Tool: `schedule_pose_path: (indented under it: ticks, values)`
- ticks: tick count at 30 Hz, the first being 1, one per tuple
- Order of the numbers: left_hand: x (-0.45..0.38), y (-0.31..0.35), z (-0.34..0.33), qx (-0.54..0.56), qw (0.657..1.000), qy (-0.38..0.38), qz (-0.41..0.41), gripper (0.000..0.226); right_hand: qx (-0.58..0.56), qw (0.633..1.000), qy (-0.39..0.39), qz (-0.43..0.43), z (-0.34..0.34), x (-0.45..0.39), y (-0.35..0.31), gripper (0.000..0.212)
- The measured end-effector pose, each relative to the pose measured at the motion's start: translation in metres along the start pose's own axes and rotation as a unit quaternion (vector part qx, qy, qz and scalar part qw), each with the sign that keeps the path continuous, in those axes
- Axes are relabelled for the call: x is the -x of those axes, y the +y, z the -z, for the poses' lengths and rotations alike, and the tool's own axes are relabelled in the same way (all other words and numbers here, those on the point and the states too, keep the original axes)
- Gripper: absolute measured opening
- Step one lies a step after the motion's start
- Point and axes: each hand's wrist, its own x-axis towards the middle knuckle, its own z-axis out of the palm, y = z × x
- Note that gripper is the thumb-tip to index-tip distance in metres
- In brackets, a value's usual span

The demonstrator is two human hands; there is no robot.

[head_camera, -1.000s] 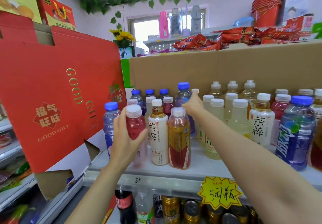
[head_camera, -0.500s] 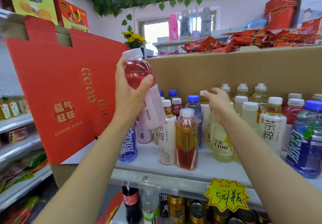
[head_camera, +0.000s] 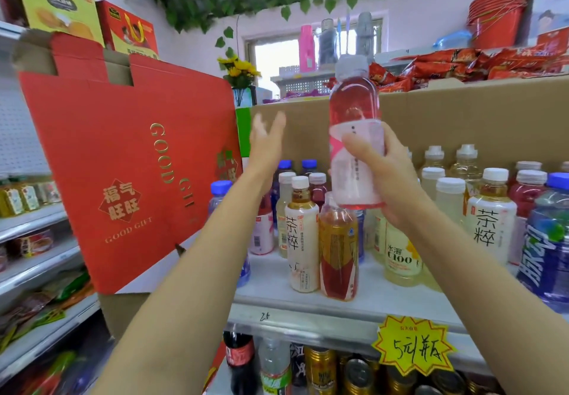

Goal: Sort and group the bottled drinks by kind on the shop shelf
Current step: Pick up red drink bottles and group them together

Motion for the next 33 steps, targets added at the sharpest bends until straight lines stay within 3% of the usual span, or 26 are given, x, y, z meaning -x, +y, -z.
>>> schedule_pose_path:
  ticks: [3, 5, 8, 12, 15, 18, 21, 27, 30, 33]
  values:
    - [-0.012, -0.064, -0.012, -0.135, 0.979, 0.079, 0.131, 0.087, -0.033, 0.999, 0.027, -0.003, 0.021, 0.010, 0.006, 0.042]
    - [-0.018, -0.089, -0.016, -0.189, 0.960, 0.099, 0.180, 0.096, -0.035, 0.999, 0.038, -0.004, 0.034, 0.015, 0.009, 0.053]
    - [-0.036, -0.109, -0.007, -0.177, 0.942, 0.169, 0.231, 0.095, -0.028, 0.999, 0.035, -0.017, 0.050, 0.024, 0.011, 0.082]
    - [-0.047, -0.139, 0.002, -0.161, 0.922, 0.167, 0.311, 0.087, -0.027, 0.999, 0.030, -0.031, 0.063, 0.032, 0.015, 0.064]
    - [-0.049, -0.155, 0.002, -0.177, 0.919, 0.171, 0.309, 0.090, -0.026, 0.998, 0.031, -0.047, 0.066, 0.034, 0.022, 0.077]
    - [-0.054, -0.152, 0.001, -0.204, 0.924, 0.176, 0.271, 0.088, -0.027, 0.998, 0.039, -0.051, 0.068, 0.035, 0.029, 0.085]
    - [-0.060, -0.124, 0.004, -0.199, 0.950, 0.174, 0.167, 0.082, -0.027, 0.997, 0.042, -0.052, 0.071, 0.037, 0.034, 0.092]
    - [-0.045, 0.004, 0.018, -0.166, 0.962, 0.203, -0.071, 0.077, -0.063, 0.995, 0.058, -0.059, 0.070, 0.048, 0.032, 0.099]
    - [-0.005, 0.055, 0.017, -0.062, 0.968, 0.183, -0.159, 0.068, -0.079, 0.993, 0.073, -0.056, 0.071, 0.058, 0.027, 0.091]
    - [0.046, 0.081, 0.000, 0.117, 0.977, 0.062, -0.165, 0.055, -0.104, 0.990, 0.085, -0.053, 0.074, 0.071, 0.019, 0.066]
